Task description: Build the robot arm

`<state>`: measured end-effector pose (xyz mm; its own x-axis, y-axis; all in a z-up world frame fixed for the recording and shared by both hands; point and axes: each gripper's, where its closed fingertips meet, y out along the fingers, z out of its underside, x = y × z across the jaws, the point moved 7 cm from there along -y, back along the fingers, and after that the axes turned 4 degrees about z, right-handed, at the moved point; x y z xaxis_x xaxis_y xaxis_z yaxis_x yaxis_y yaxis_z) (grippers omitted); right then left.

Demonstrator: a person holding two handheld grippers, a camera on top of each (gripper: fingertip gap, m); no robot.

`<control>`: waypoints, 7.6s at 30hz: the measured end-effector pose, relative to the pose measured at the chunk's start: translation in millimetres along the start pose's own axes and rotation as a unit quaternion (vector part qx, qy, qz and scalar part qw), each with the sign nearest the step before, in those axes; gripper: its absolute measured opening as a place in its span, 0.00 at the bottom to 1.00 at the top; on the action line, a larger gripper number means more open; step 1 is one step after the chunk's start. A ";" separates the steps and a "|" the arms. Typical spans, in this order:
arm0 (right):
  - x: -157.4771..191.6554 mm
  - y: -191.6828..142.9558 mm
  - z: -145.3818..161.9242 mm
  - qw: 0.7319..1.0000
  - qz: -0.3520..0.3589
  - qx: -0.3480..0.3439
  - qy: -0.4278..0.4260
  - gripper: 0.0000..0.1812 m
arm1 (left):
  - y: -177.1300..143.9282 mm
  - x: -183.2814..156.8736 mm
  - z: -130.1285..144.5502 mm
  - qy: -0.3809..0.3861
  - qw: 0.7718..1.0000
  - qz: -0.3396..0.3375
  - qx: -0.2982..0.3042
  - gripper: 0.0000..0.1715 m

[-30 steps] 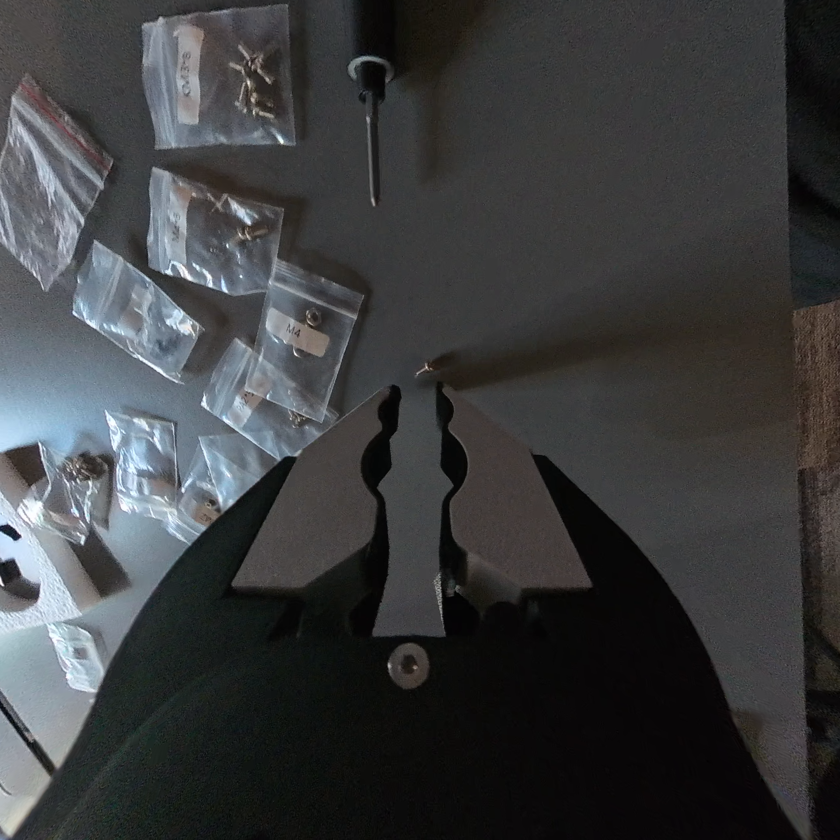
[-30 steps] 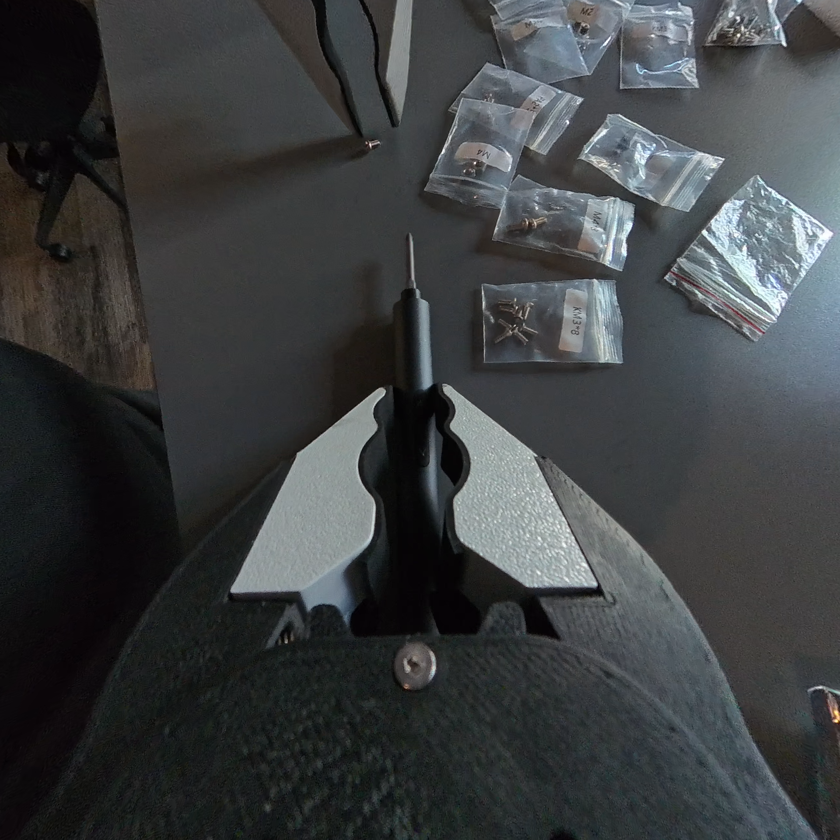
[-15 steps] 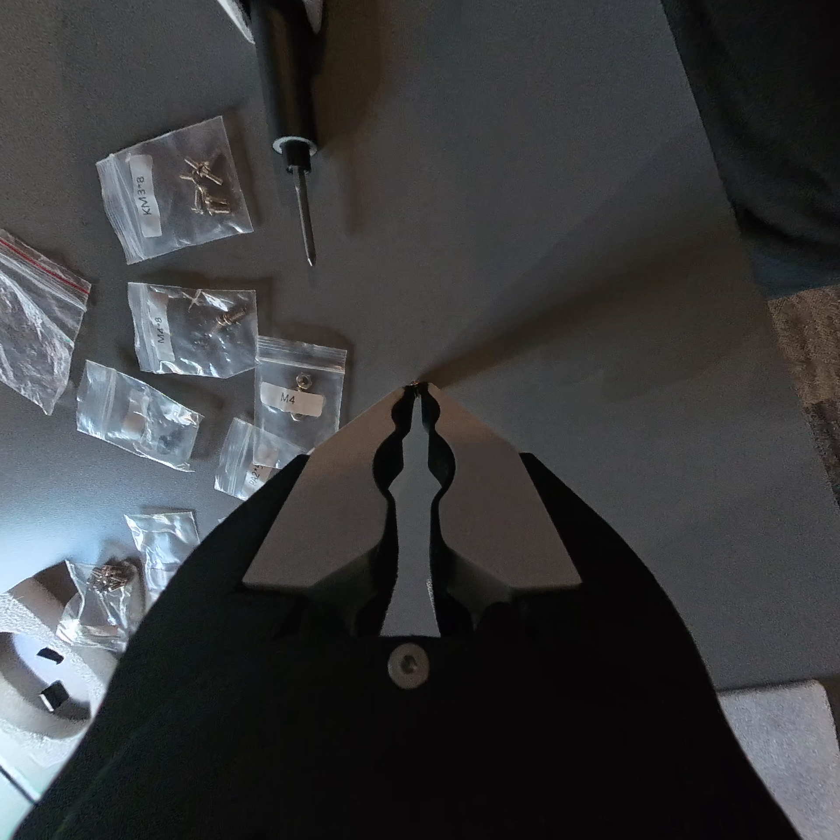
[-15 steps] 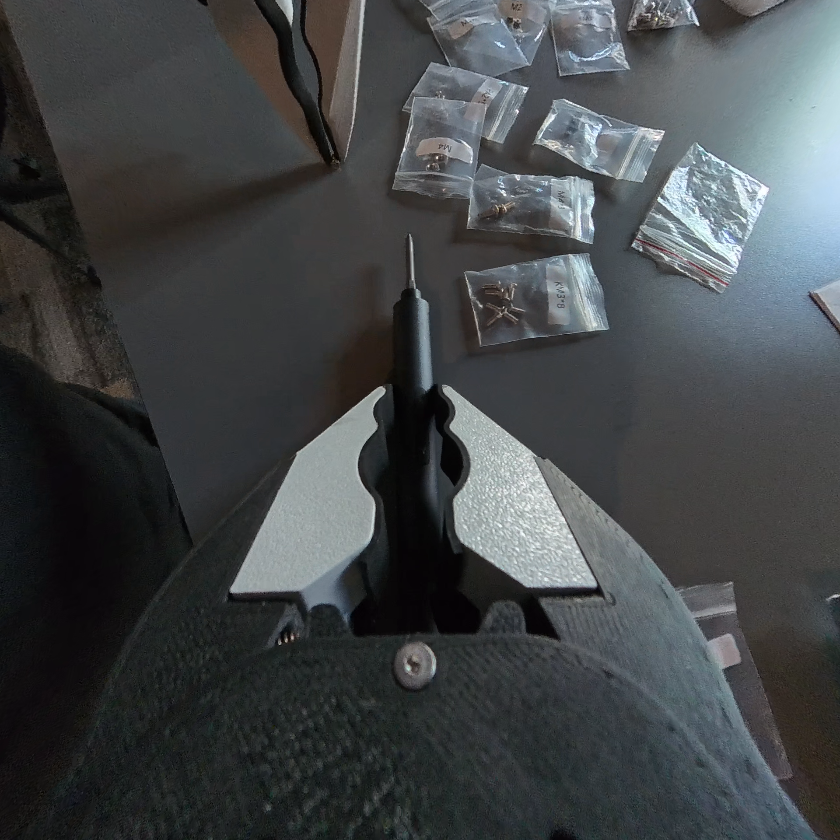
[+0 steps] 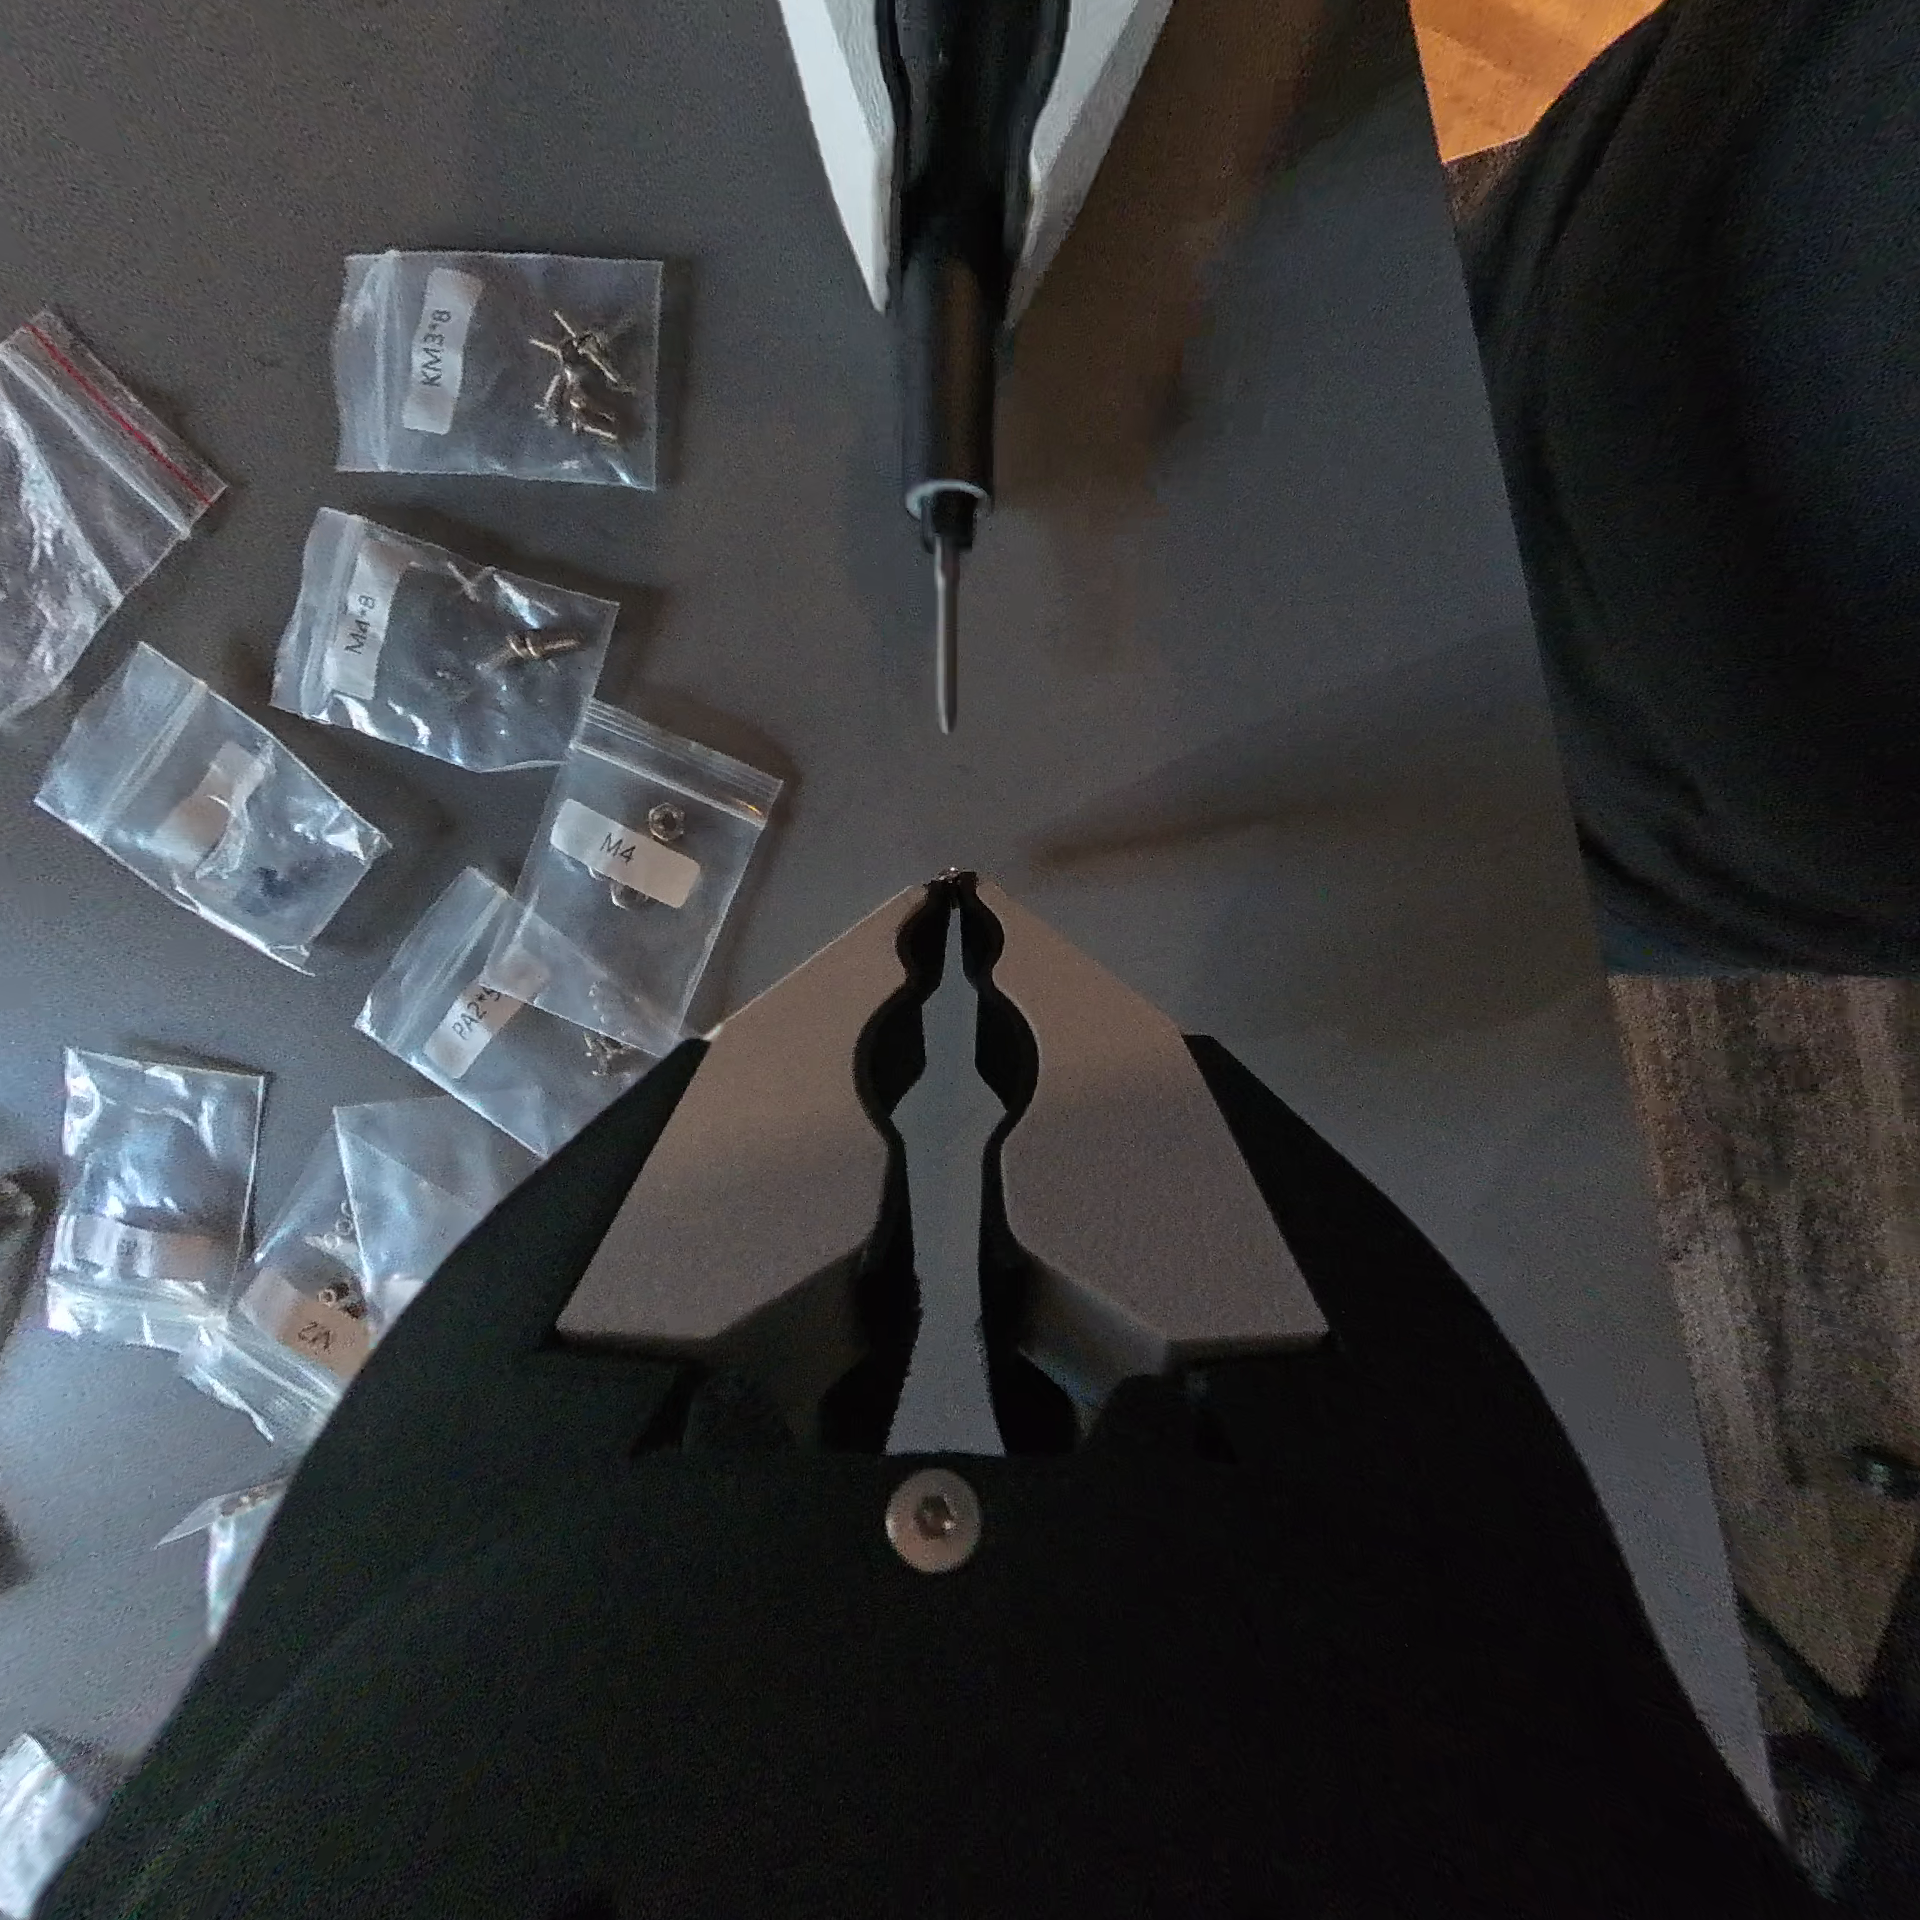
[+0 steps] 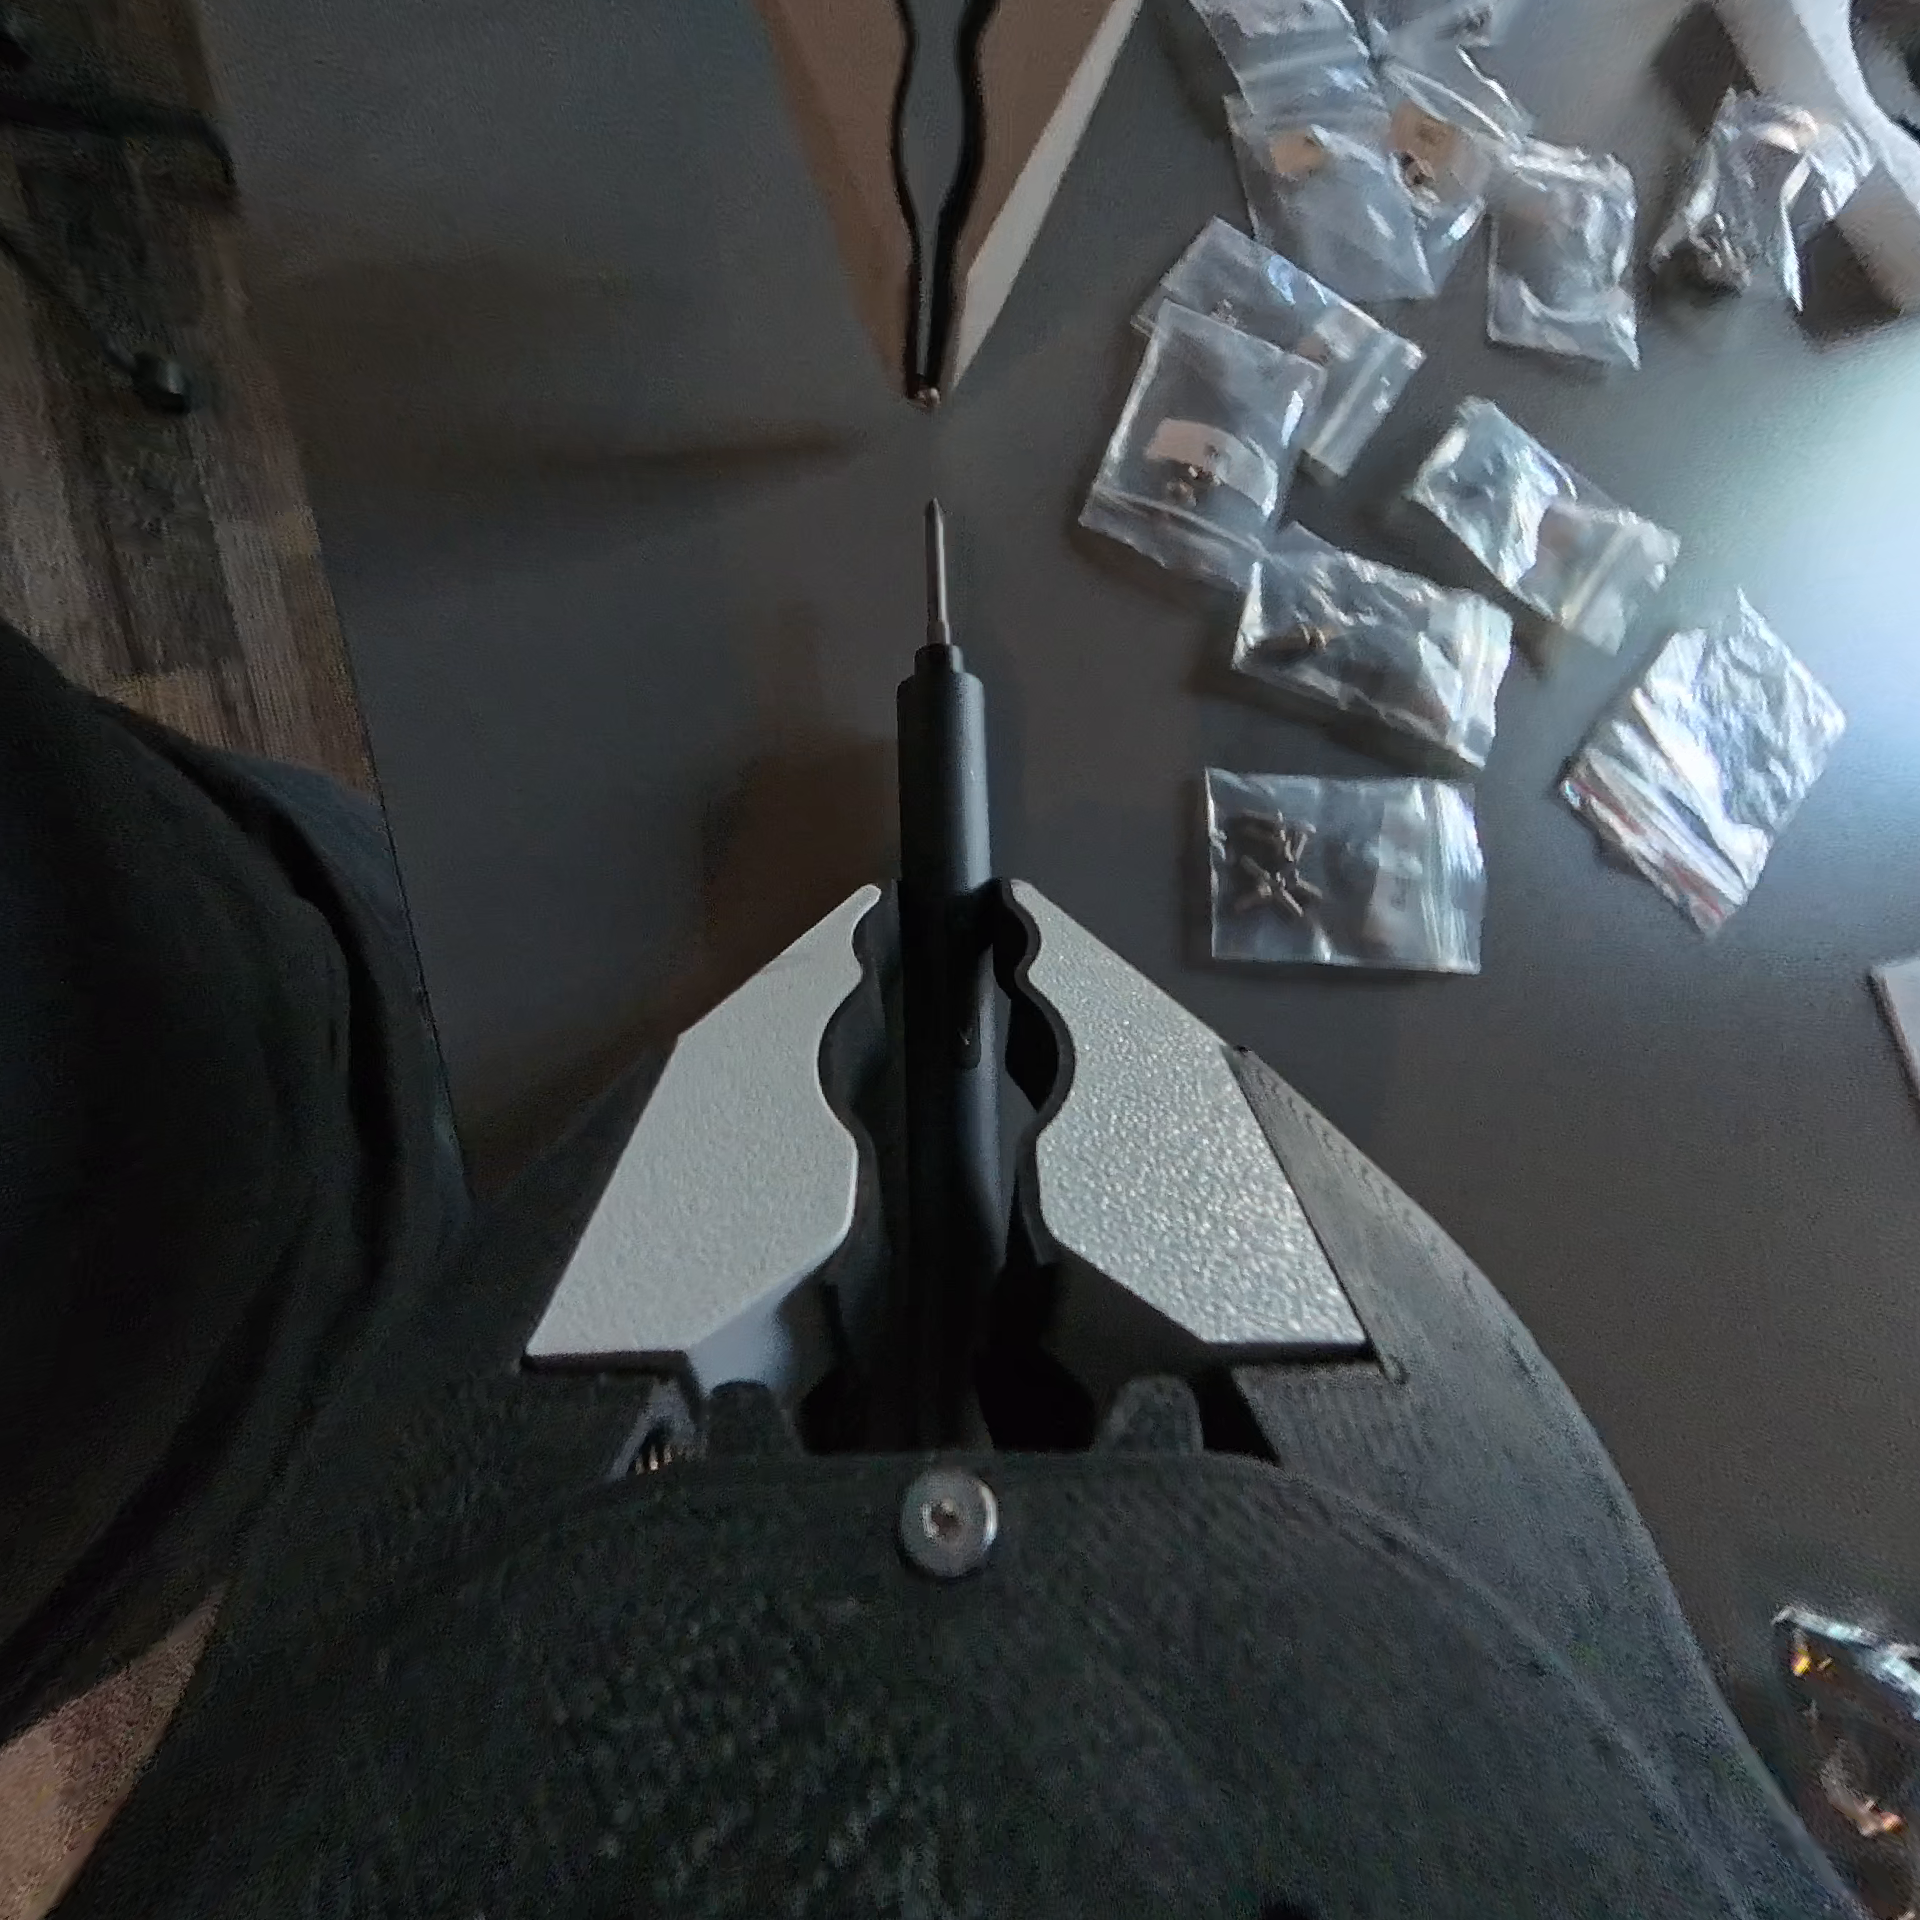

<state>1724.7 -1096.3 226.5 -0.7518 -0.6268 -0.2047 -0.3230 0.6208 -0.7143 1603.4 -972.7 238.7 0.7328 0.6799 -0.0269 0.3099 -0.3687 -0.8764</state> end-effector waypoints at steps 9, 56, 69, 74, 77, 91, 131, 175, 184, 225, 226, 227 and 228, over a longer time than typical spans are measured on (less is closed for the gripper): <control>-1.3 7.8 -17.7 0.998 -0.009 0.001 -0.067 0.09 | -0.5 -8.8 -3.4 -0.002 1.000 0.018 0.005 0.00; -5.1 9.8 -11.8 0.995 -0.022 0.013 -0.095 0.09 | 5.0 -7.9 -13.6 0.006 1.000 0.011 -0.002 0.00; -6.1 10.5 -11.7 0.995 -0.026 0.011 -0.094 0.09 | 4.3 -9.0 -12.9 0.011 1.000 0.010 0.002 0.00; -6.7 10.9 -12.3 0.995 -0.028 0.014 -0.094 0.09 | 3.6 -9.2 -12.5 0.012 1.000 0.009 0.000 0.00; -6.9 11.1 -12.7 0.995 -0.028 0.015 -0.095 0.09 | 3.5 -9.4 -12.4 0.015 1.000 0.006 0.003 0.00; -5.6 13.0 -16.5 0.994 -0.028 0.024 -0.104 0.09 | 6.2 -7.3 -16.2 0.001 0.998 0.033 0.058 0.00; -28.9 -11.0 -59.9 0.952 0.085 -0.106 -0.273 0.08 | -27.4 30.2 -72.2 -0.299 0.942 0.145 -0.036 0.17; -150.4 -33.5 -38.8 0.736 -0.189 -0.429 0.489 0.10 | -30.8 77.3 -62.4 -0.359 0.809 0.129 -0.447 0.09; -162.3 -28.8 -62.0 0.749 -0.220 -0.423 0.460 0.09 | -29.6 75.8 -63.5 -0.350 0.806 0.097 -0.468 0.09; -186.7 -30.7 -200.2 0.795 -0.323 -0.392 0.330 0.09 | -53.4 11.1 -31.4 -0.340 0.744 -0.268 -0.510 0.15; -185.9 -31.5 -203.2 0.794 -0.326 -0.393 0.330 0.09 | -56.0 11.6 -33.4 -0.330 0.735 -0.285 -0.519 0.15; -185.0 -32.1 -205.7 0.793 -0.329 -0.393 0.330 0.09 | -58.5 11.3 -35.5 -0.319 0.730 -0.304 -0.522 0.15; -183.8 -32.4 -208.0 0.791 -0.331 -0.394 0.331 0.09 | -60.5 11.0 -37.1 -0.310 0.727 -0.326 -0.520 0.14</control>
<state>1753.8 -903.2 426.4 -0.3199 -0.7152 0.6214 -0.8343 0.5235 0.1730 1615.2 -966.4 309.3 -0.0880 0.9609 -0.2626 0.9947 0.0987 0.0277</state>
